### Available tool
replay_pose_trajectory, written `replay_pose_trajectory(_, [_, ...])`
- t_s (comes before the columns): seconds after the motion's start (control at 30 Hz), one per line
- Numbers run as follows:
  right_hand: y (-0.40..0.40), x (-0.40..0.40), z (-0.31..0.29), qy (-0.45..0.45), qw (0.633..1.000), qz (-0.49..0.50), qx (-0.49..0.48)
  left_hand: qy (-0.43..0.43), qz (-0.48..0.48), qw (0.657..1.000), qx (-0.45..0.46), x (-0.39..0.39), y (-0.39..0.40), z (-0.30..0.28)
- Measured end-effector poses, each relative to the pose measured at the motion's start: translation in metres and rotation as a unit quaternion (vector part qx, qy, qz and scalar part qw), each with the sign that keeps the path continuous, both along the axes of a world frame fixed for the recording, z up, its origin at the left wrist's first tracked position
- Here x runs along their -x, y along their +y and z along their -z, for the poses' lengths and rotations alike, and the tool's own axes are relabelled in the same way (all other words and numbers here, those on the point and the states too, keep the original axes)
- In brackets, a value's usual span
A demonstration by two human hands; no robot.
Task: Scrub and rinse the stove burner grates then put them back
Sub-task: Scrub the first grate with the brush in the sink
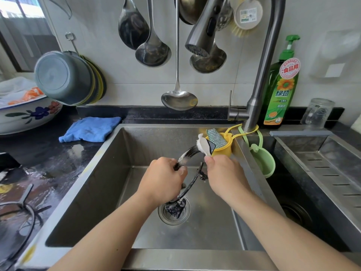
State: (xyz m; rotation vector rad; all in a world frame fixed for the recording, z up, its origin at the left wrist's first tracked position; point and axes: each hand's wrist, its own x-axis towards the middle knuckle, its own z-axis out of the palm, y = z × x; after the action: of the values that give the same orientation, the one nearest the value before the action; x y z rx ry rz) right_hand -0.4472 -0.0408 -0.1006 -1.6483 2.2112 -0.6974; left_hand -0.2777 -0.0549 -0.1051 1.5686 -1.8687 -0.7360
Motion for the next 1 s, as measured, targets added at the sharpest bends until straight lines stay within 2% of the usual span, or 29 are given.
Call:
replay_pose_trajectory(0.07, [0.000, 0.000, 0.000, -0.002, 1.000, 0.001, -0.008, -0.008, -0.008, 1.000, 0.007, -0.001, -0.001, 0.002])
replay_pose_trajectory(0.3, [-0.004, -0.005, 0.006, -0.104, 0.993, 0.036, -0.031, -0.046, 0.005, 0.999, 0.021, 0.000, 0.001, 0.001])
replay_pose_trajectory(0.47, [-0.005, -0.002, 0.002, -0.112, 0.992, 0.046, -0.023, -0.076, -0.001, 0.996, 0.053, 0.006, 0.007, -0.002])
replay_pose_trajectory(0.7, [0.000, -0.005, 0.007, -0.145, 0.984, 0.027, -0.101, -0.065, -0.025, 0.997, 0.034, -0.005, 0.000, -0.003])
replay_pose_trajectory(1.0, [-0.003, -0.001, 0.003, -0.125, 0.990, 0.051, -0.044, -0.111, 0.013, 0.990, 0.088, 0.005, 0.005, -0.006])
